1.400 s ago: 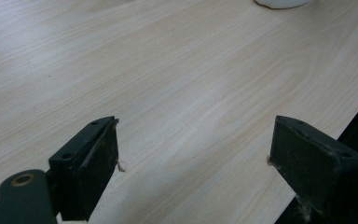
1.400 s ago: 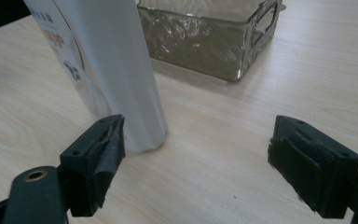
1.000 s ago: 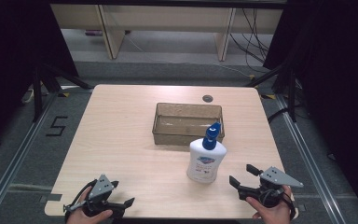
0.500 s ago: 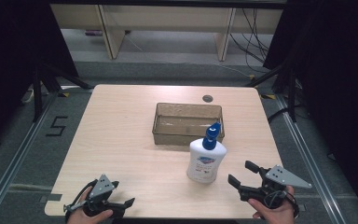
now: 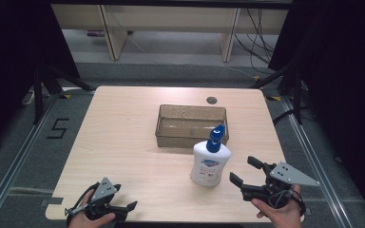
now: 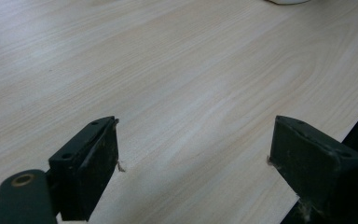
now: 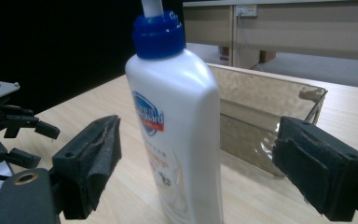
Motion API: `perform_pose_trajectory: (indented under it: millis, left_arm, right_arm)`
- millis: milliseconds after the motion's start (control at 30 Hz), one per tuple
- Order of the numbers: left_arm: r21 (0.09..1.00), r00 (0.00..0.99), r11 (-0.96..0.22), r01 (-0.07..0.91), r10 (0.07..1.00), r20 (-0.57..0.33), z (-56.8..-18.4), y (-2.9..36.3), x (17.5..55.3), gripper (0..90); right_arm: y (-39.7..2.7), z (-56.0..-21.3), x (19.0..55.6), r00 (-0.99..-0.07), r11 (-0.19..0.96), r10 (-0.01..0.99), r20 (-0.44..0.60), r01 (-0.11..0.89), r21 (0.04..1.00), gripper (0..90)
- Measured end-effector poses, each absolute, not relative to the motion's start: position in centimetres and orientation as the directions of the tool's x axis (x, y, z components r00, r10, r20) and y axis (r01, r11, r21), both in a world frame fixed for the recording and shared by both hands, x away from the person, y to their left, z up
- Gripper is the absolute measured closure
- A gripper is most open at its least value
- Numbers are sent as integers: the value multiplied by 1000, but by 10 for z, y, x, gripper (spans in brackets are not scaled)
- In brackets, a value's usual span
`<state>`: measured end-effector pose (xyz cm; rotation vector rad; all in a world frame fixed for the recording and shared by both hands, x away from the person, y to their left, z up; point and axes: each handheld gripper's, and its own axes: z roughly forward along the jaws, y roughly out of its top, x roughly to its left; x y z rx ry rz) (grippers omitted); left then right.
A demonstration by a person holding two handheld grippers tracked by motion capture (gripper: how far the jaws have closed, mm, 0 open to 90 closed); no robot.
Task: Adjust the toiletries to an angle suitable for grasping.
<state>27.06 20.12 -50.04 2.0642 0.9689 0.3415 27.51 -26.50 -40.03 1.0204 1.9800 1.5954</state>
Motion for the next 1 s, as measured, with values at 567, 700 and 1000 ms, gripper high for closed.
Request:
perform_pose_trajectory:
  millis: [567, 700, 1000]
  left_arm:
    - [772, 669, -371, 516, 737, -93, -499, 202, 270, 149]
    - [770, 669, -373, 518, 737, -93, -499, 201, 270, 149]
    - [771, 670, -372, 516, 736, -94, -499, 201, 270, 149]
  right_arm:
    - [-245, -380, 286, -681, 111, 726, 91, 247, 963, 167]
    - [-241, -376, 289, -685, 120, 724, 77, 236, 964, 177]
    - [-230, -369, 298, -702, 127, 709, 63, 215, 968, 196]
